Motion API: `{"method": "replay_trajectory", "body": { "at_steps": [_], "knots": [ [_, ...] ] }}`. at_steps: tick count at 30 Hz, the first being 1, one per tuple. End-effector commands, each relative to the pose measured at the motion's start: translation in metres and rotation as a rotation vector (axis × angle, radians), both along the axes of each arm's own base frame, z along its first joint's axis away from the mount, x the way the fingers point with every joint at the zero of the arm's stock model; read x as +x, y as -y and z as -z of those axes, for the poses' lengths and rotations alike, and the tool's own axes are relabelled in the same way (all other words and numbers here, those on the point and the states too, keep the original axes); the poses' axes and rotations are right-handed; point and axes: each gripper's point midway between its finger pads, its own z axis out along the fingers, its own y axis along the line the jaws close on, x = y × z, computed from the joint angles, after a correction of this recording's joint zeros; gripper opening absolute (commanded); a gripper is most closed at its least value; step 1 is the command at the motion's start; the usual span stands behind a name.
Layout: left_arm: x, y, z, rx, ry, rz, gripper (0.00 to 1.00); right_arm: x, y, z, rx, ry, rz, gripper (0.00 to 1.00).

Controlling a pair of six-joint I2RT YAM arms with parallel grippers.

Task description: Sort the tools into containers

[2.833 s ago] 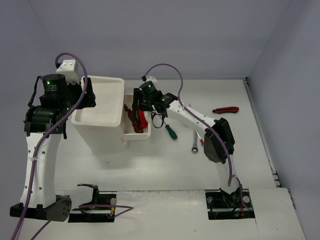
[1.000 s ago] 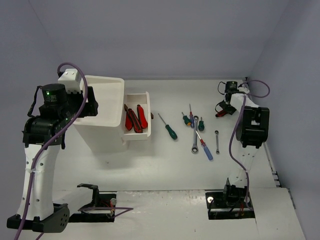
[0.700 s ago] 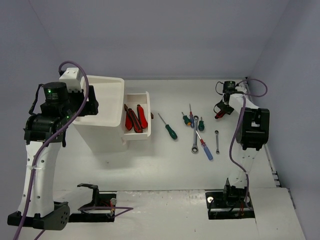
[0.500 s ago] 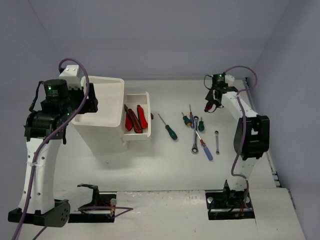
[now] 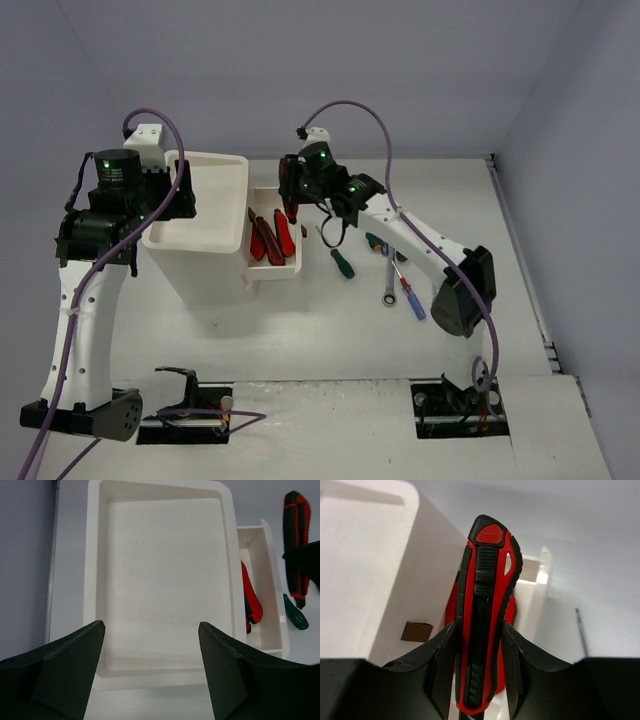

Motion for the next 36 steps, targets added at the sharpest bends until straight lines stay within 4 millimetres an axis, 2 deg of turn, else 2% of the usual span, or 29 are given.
{"method": "replay_trajectory", "body": {
  "at_steps": [1,3,5,9,11,13,14,18,22,25,27,31,33,36],
  "knots": [
    [0.002,-0.009,-0.03,0.023,0.098,-0.038,0.72,0.009,-0.033,0.001,0.046,0.012,-0.007,0.14],
    [0.002,-0.012,-0.028,0.034,0.09,-0.056,0.72,0.007,-0.045,0.003,0.046,0.014,-0.019,0.31],
    [0.004,-0.015,-0.026,0.043,0.082,-0.067,0.72,0.007,-0.046,0.006,0.042,0.011,-0.014,0.46],
    [0.012,-0.02,-0.018,0.075,0.049,-0.081,0.72,0.008,-0.038,-0.002,0.022,0.042,-0.006,0.58],
    [0.019,-0.023,-0.017,0.088,0.036,-0.091,0.72,0.006,-0.03,-0.018,0.02,0.077,-0.002,0.63],
    [0.03,-0.03,-0.009,0.102,0.005,-0.106,0.72,0.006,-0.02,-0.031,0.017,0.102,0.003,0.64],
    [0.035,-0.032,-0.007,0.108,-0.004,-0.105,0.72,0.008,-0.011,-0.031,0.004,0.107,0.017,0.64],
    [0.056,-0.046,0.006,0.108,-0.055,-0.12,0.72,0.014,0.039,-0.037,-0.03,0.121,0.095,0.61],
    [0.074,-0.069,0.019,0.102,-0.097,-0.167,0.72,0.024,0.096,-0.016,-0.077,0.079,0.162,0.57],
    [0.084,-0.08,0.024,0.113,-0.115,-0.185,0.72,0.024,0.123,0.008,-0.123,0.041,0.18,0.54],
    [0.09,-0.083,0.031,0.12,-0.136,-0.186,0.7,0.023,0.131,0.021,-0.14,0.019,0.181,0.52],
    [0.097,-0.084,0.043,0.126,-0.169,-0.17,0.59,0.022,0.133,0.051,-0.169,-0.03,0.157,0.48],
    [0.098,-0.083,0.051,0.126,-0.187,-0.159,0.5,0.022,0.13,0.065,-0.177,-0.053,0.139,0.47],
    [0.098,-0.082,0.061,0.126,-0.214,-0.148,0.3,0.022,0.12,0.085,-0.172,-0.09,0.103,0.46]
  ]
}}
